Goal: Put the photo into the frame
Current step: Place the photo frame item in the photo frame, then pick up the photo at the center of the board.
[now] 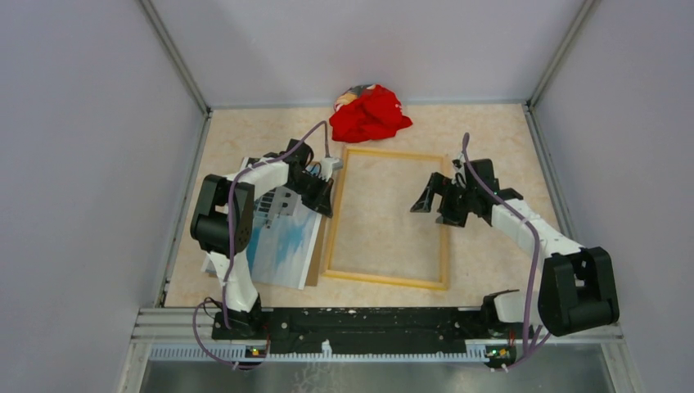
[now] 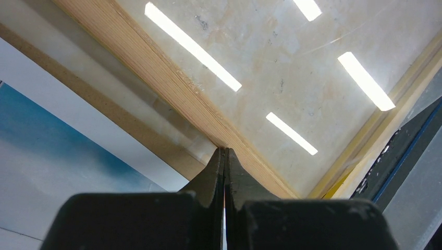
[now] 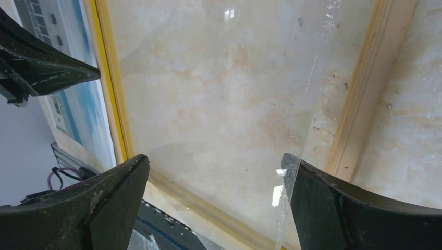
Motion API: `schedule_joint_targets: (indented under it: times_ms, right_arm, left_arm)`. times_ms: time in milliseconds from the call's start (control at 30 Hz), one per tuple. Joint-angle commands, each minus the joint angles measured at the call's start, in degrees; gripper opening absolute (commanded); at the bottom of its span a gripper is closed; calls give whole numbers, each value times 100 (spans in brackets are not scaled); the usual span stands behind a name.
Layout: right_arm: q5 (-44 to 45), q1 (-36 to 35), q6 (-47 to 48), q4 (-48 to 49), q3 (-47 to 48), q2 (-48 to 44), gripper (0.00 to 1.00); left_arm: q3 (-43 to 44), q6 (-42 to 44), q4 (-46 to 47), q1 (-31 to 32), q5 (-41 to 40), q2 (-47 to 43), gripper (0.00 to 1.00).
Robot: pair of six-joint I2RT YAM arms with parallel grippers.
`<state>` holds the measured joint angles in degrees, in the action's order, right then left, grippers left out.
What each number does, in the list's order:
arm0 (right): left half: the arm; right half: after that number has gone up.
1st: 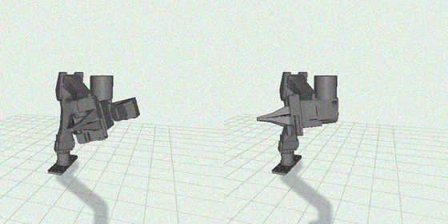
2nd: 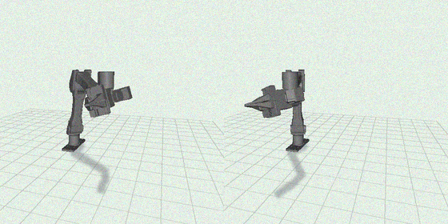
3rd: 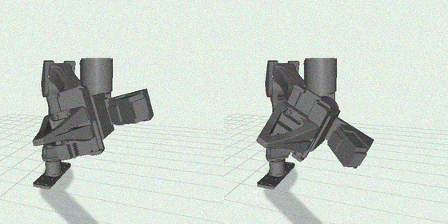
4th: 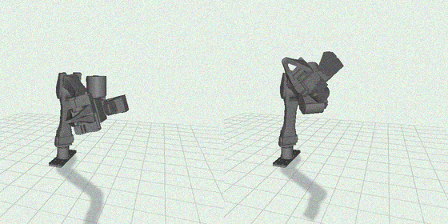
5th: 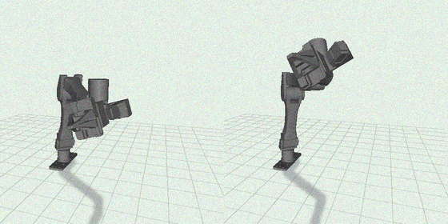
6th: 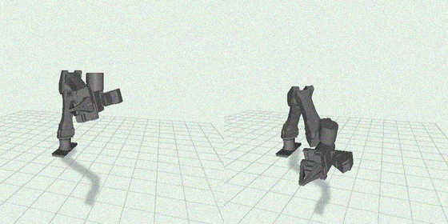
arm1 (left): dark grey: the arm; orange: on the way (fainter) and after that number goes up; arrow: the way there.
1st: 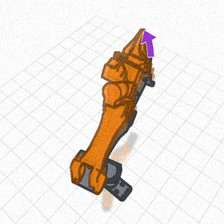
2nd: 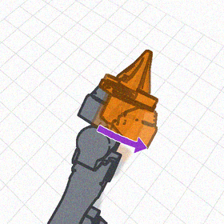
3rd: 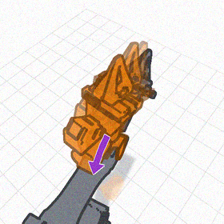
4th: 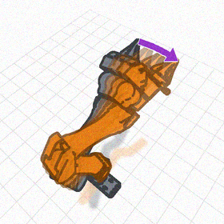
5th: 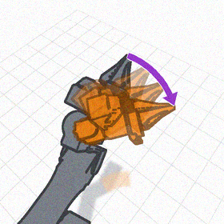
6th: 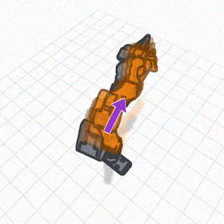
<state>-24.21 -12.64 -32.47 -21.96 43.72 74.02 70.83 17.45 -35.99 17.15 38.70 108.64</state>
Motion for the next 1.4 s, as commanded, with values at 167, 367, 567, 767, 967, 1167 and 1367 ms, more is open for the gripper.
schedule_joint_targets:
  times_ms: [167, 367, 567, 767, 967, 1167, 1367]
  right_arm:
    - [505, -45, 251, -302, 325, -20, 99]
    - [686, -45, 292, -335, 363, 139, 99]
    - [986, -42, 309, -362, 356, 266, 99]
    - [1199, -23, 312, -397, 382, 261, 99]
    - [1320, 216, 288, -515, 442, 84, 99]
    - [1081, 642, 118, -247, 179, 78, 99]
    - [419, 1118, -77, 311, 68, 501, 99]
  left_arm:
    - [-25, 119, 48, 78, -38, 36, 0]
    - [-30, 129, 48, 78, -38, 35, 0]
    - [-27, 145, 48, 78, -33, 35, 0]
    - [-36, 175, 14, 78, -46, 9, 0]
    - [-42, 188, -2, 78, -47, -18, 0]
    - [-66, 192, -13, 83, 93, -33, 0]
    - [-102, 131, 48, 179, 228, -31, 0]
